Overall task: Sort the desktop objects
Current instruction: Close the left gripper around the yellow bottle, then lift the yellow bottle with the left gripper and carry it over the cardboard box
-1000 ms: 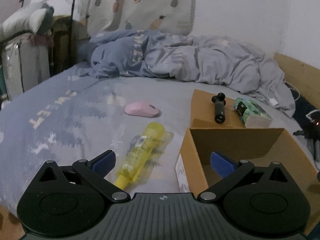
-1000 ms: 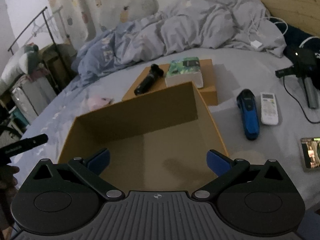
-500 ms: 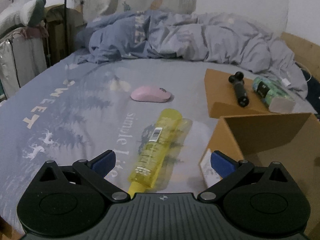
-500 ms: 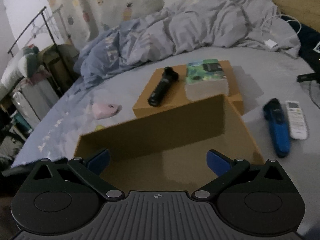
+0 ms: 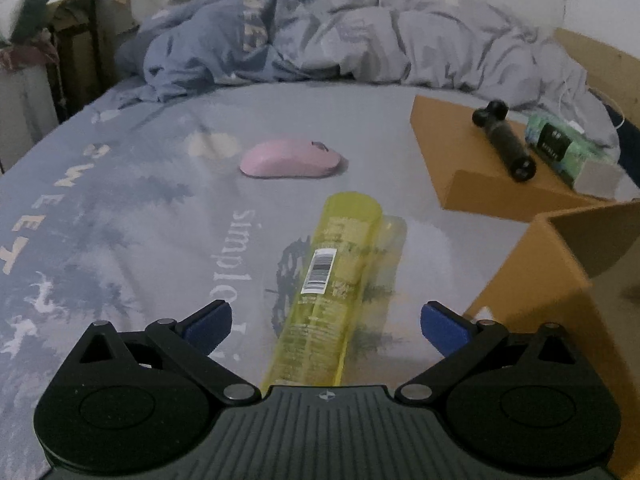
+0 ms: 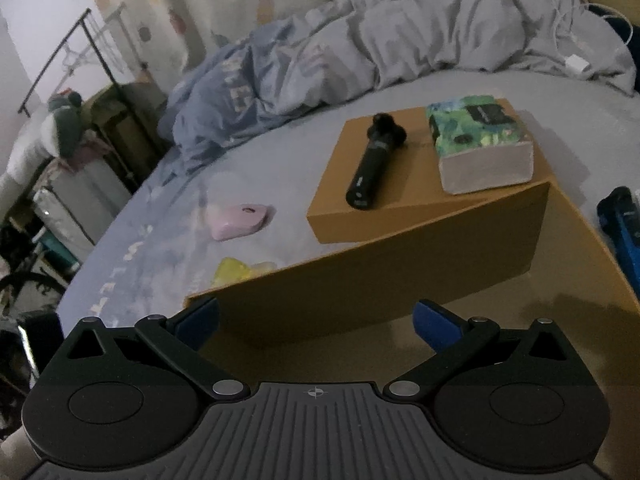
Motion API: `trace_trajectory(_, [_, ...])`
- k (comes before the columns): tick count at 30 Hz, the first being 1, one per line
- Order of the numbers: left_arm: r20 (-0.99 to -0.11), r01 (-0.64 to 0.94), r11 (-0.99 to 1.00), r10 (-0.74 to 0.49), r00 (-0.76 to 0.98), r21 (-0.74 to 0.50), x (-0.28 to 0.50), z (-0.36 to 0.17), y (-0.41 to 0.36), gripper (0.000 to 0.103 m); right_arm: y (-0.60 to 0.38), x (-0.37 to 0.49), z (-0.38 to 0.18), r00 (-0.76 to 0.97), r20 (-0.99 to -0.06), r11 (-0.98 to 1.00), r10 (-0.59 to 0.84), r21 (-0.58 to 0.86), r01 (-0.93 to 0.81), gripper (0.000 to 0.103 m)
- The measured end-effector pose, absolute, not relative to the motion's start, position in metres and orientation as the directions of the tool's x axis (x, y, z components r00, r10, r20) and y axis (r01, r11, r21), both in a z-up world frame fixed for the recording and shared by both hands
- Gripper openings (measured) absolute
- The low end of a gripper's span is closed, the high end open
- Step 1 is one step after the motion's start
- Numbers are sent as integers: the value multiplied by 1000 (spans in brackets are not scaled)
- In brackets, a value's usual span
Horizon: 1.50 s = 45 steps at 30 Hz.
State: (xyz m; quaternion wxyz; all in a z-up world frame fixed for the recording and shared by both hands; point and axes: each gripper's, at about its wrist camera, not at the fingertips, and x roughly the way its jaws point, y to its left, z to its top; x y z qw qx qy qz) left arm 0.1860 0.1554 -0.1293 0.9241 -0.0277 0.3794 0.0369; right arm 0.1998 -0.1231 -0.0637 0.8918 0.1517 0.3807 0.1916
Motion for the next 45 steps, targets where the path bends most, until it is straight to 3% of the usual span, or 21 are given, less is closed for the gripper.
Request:
trace_trajectory(9, [-724, -38, 999, -1, 690, -37, 199, -151, 167, 89, -106, 215, -84, 611, -642, 877, 462, 432, -210, 103])
trace_trajectory(16, [-707, 1, 1000, -4, 707, -5, 212, -157, 167, 85, -100, 222, -92, 600, -657, 882, 456, 425, -205, 103])
trace_trajectory(19, [-702, 2, 1000, 1, 712, 4, 214, -158, 166, 75, -102, 225, -98, 593, -666, 882, 453, 431, -190, 103])
trace_trajectory(22, [-698, 11, 1000, -3, 717, 8, 213, -159, 166, 75, -102, 225, -102, 589, -669, 881, 452, 437, -180, 103])
trace_trajectory(25, [-694, 20, 1000, -8, 720, 10, 210, -158, 166, 63, -101, 224, -104, 584, -667, 874, 463, 451, -179, 103])
trace_trajectory(27, [-691, 23, 1000, -11, 722, 9, 208, -157, 166, 47, -100, 223, -105, 577, -664, 867, 475, 466, -177, 103])
trace_trajectory(45, [-706, -3, 1000, -3, 709, -8, 187, -138, 158, 44, -120, 196, -80, 596, -650, 861, 471, 485, -152, 103])
